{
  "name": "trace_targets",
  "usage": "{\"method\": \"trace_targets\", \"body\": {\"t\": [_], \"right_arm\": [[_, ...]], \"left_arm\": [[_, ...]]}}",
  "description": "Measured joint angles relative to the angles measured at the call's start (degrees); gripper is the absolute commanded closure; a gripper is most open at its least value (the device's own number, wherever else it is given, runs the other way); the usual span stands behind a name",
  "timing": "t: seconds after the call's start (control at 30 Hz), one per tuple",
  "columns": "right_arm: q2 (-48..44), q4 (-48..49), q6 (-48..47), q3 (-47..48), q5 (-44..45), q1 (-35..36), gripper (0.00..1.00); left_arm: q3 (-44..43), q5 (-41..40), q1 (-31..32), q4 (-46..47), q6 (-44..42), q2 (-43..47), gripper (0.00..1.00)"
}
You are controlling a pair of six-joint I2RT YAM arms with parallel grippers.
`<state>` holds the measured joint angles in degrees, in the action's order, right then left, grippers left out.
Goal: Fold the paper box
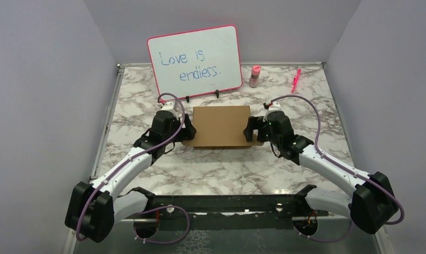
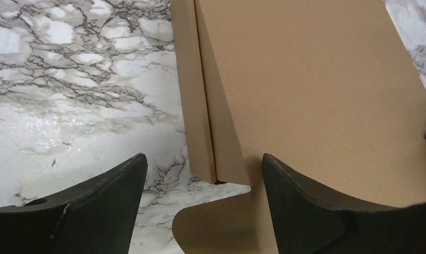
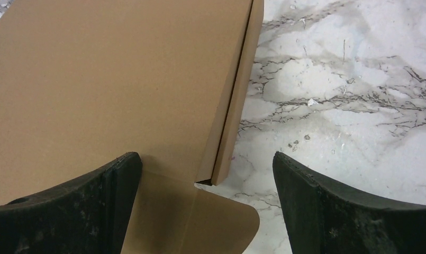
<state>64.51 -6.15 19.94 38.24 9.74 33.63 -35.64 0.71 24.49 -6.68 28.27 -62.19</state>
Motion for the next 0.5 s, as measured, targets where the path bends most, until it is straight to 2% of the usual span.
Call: {"method": "trace_targets", "body": {"t": [0.5], "right_arm": [[1.0,7.8,1.6,-7.1,-0.2,0.0,0.05]], "left_arm": [[6.1,0.3,0.4,4.2,2.6,-0.5,0.2]]}}
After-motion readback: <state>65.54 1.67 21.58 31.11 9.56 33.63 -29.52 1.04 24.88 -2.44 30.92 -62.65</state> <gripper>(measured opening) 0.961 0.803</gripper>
